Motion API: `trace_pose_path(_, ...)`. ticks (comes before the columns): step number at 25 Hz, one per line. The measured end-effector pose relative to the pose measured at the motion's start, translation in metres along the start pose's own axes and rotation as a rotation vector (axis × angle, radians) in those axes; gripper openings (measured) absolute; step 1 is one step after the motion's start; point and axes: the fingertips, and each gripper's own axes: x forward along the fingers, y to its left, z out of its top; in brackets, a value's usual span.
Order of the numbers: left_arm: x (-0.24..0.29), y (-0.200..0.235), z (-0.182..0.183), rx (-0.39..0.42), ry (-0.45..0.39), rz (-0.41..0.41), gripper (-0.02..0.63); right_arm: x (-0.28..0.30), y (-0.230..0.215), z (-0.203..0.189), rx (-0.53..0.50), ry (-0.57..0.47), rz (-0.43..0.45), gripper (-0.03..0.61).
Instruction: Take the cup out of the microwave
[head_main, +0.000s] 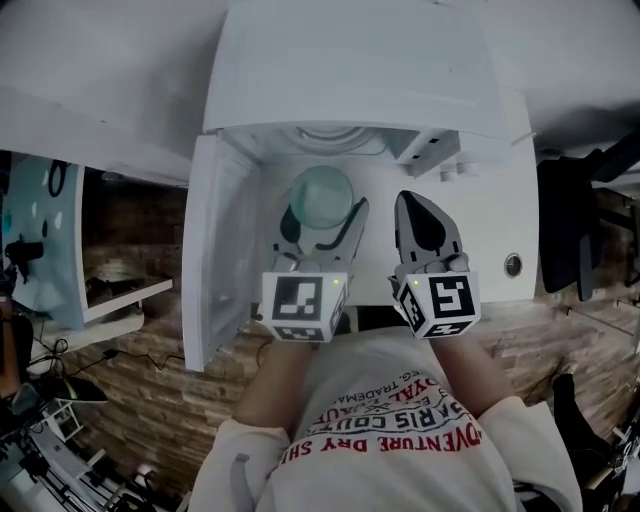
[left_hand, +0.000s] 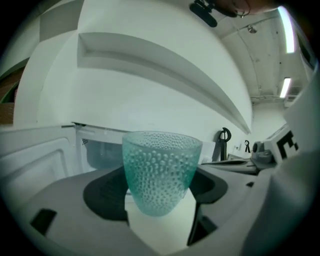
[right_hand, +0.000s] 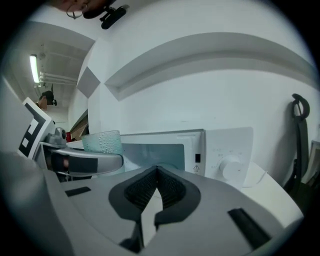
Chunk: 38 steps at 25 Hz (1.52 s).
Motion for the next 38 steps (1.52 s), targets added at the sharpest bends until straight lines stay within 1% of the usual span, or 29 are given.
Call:
trace_pose_path(7, -0.043, -0.004, 0.044, 0.046, -0.101, -0.007, 0.365, -0.023, 0.02, 0.046, -0.037, -0.123, -0.006, 0.011)
trace_pose_path(13, -0.068, -0.003, 0.085, 0.092, -0.186, -0.007, 0.365, -0.042, 0.031, 0.083, -0.068, -0.22, -0.018, 0.011)
trace_pose_path(18, -0.081, -0.008, 0.105, 0.115, -0.238, -0.009, 0.365, -0.054, 0.038, 0.105, -0.09, -0.275, -0.014, 0.011)
trace_pose_path(25, -0.085, -0.007, 0.115, 0.122, -0.263, 0.0, 0.365, -0.063, 0.041, 0.112, -0.116, -0.287, -0.002, 0.011)
trace_pose_path(33, -0.084, -0.003, 0.11, 0.097, -0.251, 0.014, 0.365, -0.066, 0.042, 0.111, -0.13, -0.285, 0.007, 0.011)
trace_pose_path(38, -0.08, -0.005, 0.105, 0.089, -0.235, 0.014, 0.365, -0.063, 0.04, 0.107, -0.117, -0.268, 0.014, 0.011)
